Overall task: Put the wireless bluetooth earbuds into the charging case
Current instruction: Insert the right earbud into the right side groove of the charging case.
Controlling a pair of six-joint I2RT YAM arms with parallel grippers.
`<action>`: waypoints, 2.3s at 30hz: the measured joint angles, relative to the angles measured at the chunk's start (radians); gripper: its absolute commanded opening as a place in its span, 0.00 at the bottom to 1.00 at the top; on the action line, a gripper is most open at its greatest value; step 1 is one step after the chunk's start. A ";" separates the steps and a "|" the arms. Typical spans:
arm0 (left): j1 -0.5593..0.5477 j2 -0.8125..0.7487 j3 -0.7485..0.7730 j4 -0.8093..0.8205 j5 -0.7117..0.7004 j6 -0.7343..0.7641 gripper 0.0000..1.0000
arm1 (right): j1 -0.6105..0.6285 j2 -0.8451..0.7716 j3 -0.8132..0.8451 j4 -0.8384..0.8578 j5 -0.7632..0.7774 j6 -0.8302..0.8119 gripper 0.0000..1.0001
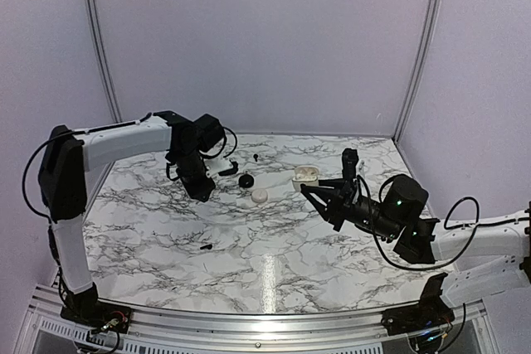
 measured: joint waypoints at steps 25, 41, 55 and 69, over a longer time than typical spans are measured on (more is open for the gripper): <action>-0.522 -0.649 -0.436 1.029 0.130 -0.116 0.08 | 0.061 0.087 0.020 0.216 -0.099 -0.244 0.00; -0.576 -0.548 -0.423 1.188 0.001 -0.105 0.08 | 0.125 0.134 0.037 0.315 -0.048 -0.219 0.00; -0.576 -0.535 -0.406 1.199 -0.041 -0.085 0.08 | 0.135 0.178 0.060 0.393 -0.048 -0.171 0.00; -0.576 -0.518 -0.402 1.218 -0.059 -0.083 0.07 | 0.140 0.197 0.069 0.408 -0.045 -0.156 0.00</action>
